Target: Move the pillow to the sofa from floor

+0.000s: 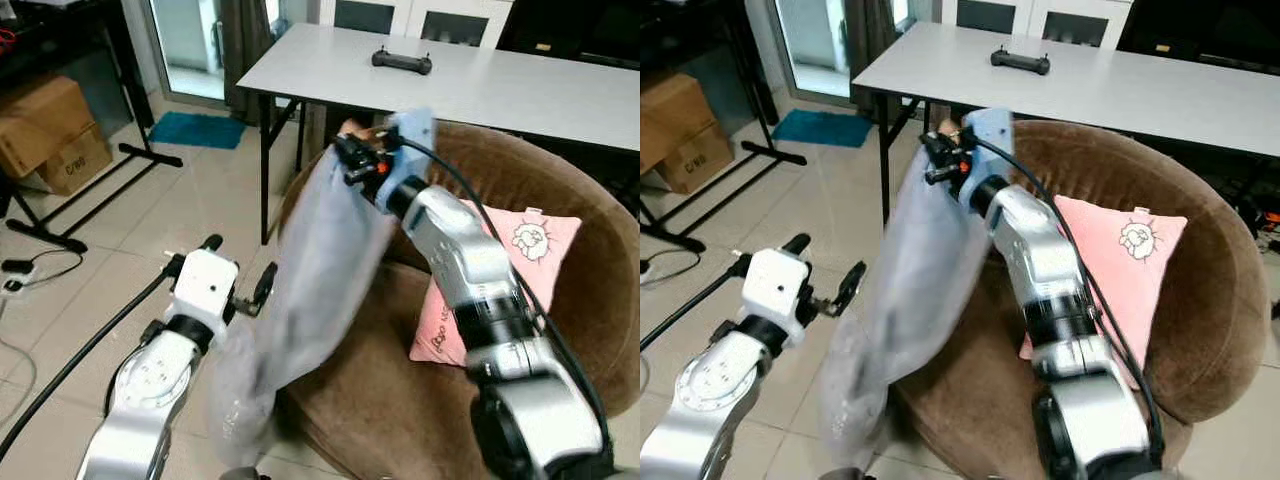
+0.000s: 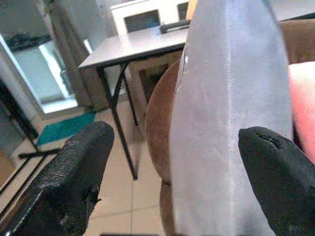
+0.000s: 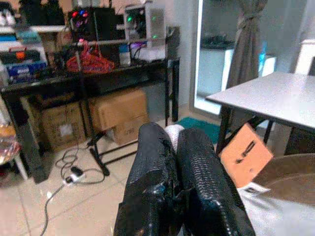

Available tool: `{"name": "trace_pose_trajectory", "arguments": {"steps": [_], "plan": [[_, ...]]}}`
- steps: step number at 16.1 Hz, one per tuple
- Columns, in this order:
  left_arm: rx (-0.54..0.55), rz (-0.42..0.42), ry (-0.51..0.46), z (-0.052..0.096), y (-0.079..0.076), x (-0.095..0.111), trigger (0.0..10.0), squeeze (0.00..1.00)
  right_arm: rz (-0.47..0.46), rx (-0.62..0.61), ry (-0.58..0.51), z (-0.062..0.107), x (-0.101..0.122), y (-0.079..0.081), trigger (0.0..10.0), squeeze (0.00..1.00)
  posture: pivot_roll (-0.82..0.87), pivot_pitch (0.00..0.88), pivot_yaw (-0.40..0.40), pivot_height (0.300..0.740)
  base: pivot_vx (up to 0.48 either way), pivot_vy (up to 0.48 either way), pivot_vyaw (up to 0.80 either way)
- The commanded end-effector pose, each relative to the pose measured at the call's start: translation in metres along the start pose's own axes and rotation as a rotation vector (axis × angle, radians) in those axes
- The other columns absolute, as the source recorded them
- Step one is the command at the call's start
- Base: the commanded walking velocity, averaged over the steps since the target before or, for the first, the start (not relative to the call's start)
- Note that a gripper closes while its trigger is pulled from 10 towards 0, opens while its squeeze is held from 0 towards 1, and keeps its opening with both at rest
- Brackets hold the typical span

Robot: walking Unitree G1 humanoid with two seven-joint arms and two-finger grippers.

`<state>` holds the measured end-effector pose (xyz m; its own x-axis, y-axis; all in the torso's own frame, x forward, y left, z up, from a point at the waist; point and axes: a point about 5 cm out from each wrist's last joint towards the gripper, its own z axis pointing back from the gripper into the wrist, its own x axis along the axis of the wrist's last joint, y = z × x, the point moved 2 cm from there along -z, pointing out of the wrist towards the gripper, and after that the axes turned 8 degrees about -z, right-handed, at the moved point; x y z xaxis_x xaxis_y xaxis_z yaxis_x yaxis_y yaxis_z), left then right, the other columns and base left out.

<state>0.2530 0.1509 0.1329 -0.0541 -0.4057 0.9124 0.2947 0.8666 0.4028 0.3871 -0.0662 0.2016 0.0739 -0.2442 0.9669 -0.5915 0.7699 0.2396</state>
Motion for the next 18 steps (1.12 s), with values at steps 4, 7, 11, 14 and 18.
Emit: {"name": "trace_pose_trajectory", "arguments": {"steps": [4,7,11,14,18], "plan": [[0.04,0.011,-0.007,0.01,0.007,0.007,10.0,0.0,0.125,-0.063,0.002,-0.002,0.011,-0.035,10.0,0.0,0.17,0.0,-0.067,0.74,0.0,0.0,0.0],[-0.012,0.027,0.006,0.015,0.0,0.007,10.0,0.0,0.188,-0.18,0.05,0.012,0.013,-0.072,10.0,0.0,0.17,0.0,-0.07,0.74,0.0,0.0,0.0],[-0.128,0.063,0.053,0.021,-0.015,0.0,10.0,0.0,0.252,-0.568,0.113,0.058,0.02,-0.137,10.0,0.0,0.17,0.0,-0.061,0.74,0.0,0.0,0.0],[-0.184,0.077,0.052,0.02,-0.017,0.002,10.0,0.0,0.307,-0.727,0.17,0.09,0.014,-0.163,10.0,0.0,0.17,0.0,-0.045,0.74,0.0,0.0,0.0],[-0.422,0.151,0.126,0.029,-0.028,-0.008,10.0,0.0,0.445,-0.944,0.398,0.142,-0.018,-0.191,10.0,0.0,0.19,0.0,-0.037,0.74,0.0,0.0,0.0]]}}
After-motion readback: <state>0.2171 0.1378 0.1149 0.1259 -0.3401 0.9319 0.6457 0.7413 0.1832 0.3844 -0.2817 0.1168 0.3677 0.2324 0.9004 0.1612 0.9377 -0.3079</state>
